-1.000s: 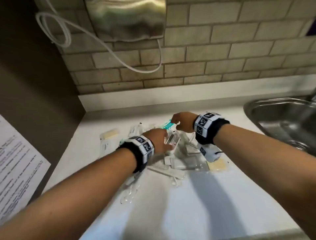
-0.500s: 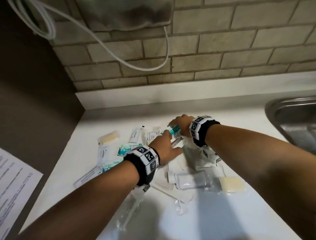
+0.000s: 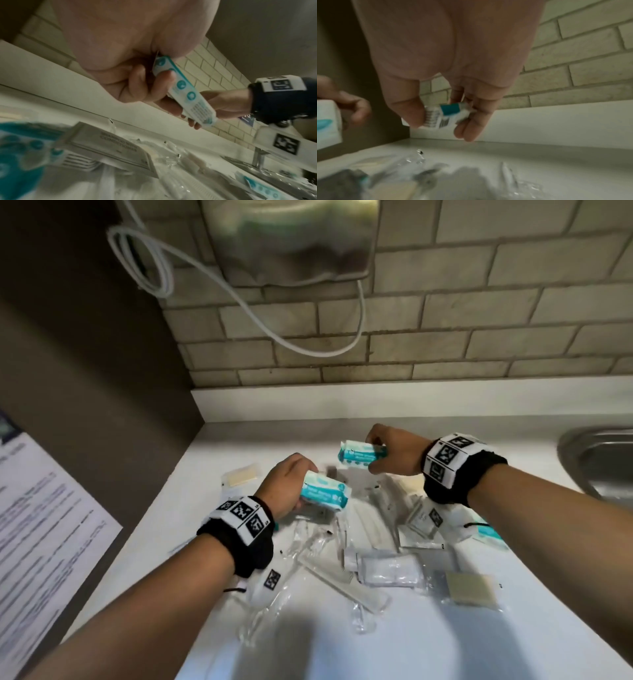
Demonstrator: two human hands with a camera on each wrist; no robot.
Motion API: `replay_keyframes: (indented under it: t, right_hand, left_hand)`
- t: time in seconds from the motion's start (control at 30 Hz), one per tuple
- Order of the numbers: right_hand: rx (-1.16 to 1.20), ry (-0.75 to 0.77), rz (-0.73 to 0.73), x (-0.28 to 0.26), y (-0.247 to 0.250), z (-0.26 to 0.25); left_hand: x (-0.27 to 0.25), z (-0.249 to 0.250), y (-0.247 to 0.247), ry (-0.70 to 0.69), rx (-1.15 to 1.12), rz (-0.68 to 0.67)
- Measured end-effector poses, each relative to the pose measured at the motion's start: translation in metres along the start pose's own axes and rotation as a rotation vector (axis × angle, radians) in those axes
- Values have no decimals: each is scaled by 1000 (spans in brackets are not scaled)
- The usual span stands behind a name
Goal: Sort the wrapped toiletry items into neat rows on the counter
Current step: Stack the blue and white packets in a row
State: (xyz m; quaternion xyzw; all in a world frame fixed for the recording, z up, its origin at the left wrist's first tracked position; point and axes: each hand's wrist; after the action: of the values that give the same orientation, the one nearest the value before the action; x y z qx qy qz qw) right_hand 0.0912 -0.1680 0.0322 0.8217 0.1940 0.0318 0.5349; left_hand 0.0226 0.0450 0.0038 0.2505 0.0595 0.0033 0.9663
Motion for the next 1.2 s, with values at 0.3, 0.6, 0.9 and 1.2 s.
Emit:
replay_keyframes:
  t: [0.3, 0.6, 0.9, 1.2]
  right_hand:
    - [151, 191, 8, -40, -9, -41]
    - [139, 333, -62, -30, -25, -108]
    - [47, 231, -158, 29, -38, -187]
    - [-428, 178, -363, 71, -145, -238]
  left_hand:
    - [-43, -5, 29, 17, -85, 61]
    - [-48, -23, 66, -17, -149, 8]
    - [-34, -49, 167, -50, -156, 311]
    - [-17, -74, 201, -3, -47, 356]
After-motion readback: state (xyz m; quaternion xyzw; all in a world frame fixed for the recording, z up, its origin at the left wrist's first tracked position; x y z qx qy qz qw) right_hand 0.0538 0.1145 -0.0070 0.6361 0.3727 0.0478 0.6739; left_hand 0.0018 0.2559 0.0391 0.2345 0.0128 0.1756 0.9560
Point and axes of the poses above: each hand's wrist, its own x-axis towards the middle knuckle, its own y-axis out of the back of the hand, z = x × y, and after that the axes turned 1 degree about x, right-handed
